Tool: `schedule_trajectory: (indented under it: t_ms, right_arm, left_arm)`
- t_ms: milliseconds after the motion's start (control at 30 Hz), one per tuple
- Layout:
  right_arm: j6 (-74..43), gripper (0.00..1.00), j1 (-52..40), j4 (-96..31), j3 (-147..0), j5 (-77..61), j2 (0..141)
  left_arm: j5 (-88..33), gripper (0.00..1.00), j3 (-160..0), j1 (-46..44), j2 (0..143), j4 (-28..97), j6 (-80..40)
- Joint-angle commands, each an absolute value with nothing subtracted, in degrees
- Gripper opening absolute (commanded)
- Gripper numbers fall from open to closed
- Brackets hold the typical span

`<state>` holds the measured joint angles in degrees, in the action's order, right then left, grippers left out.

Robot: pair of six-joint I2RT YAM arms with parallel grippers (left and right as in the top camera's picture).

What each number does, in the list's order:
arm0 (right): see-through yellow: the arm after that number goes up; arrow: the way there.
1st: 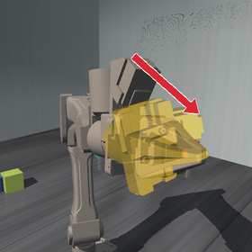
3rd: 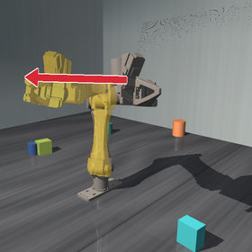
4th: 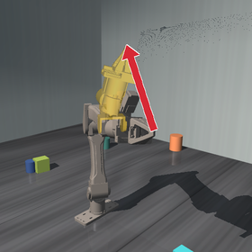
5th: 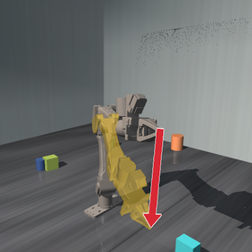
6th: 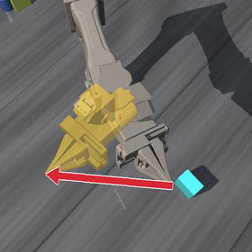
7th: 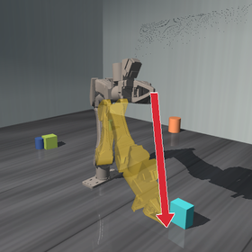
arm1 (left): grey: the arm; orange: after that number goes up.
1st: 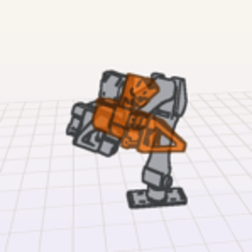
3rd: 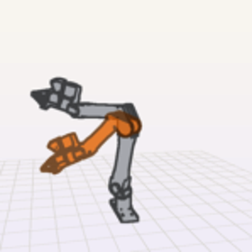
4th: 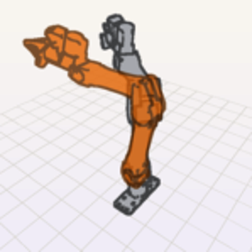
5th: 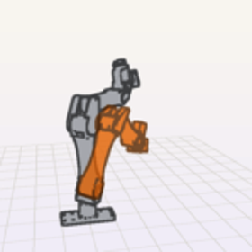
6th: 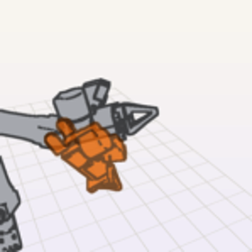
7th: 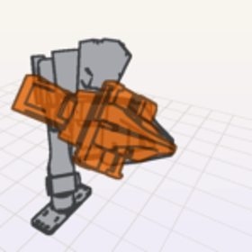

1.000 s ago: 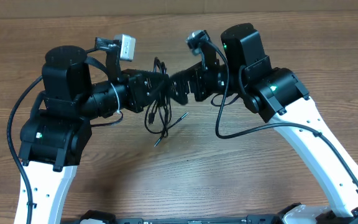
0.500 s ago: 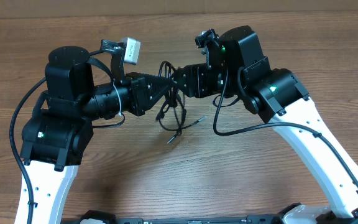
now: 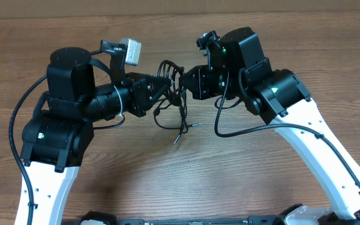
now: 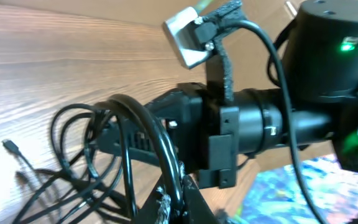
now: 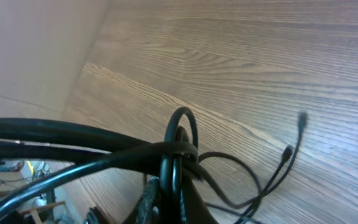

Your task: Untangle cables

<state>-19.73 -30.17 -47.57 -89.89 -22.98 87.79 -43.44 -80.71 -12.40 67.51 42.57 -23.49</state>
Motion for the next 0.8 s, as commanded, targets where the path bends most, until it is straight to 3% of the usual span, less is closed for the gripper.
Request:
schedule_trajectory:
  t_ms: [0,267,467,767]
  right_arm:
    - [-19.0,0.04,-28.9,-48.4,-91.1,-19.9,86.8]
    - [-17.5,0.04,-24.1,-56.4,-91.1,-5.5,86.8]
    - [-16.0,0.04,-20.8,-58.1,-91.1,-5.2,86.8]
    - [-14.5,0.04,-18.5,-58.5,-91.1,-6.2,86.8]
  left_arm:
    - [-35.3,0.04,-81.5,-12.7,66.3,45.3,-18.6]
    - [-37.6,0.04,-81.5,-12.7,66.3,45.0,-17.0]
    - [-38.5,0.04,-81.5,-12.7,66.3,45.0,-10.2]
    - [-36.9,0.04,-81.5,-12.7,66.3,45.4,-9.8]
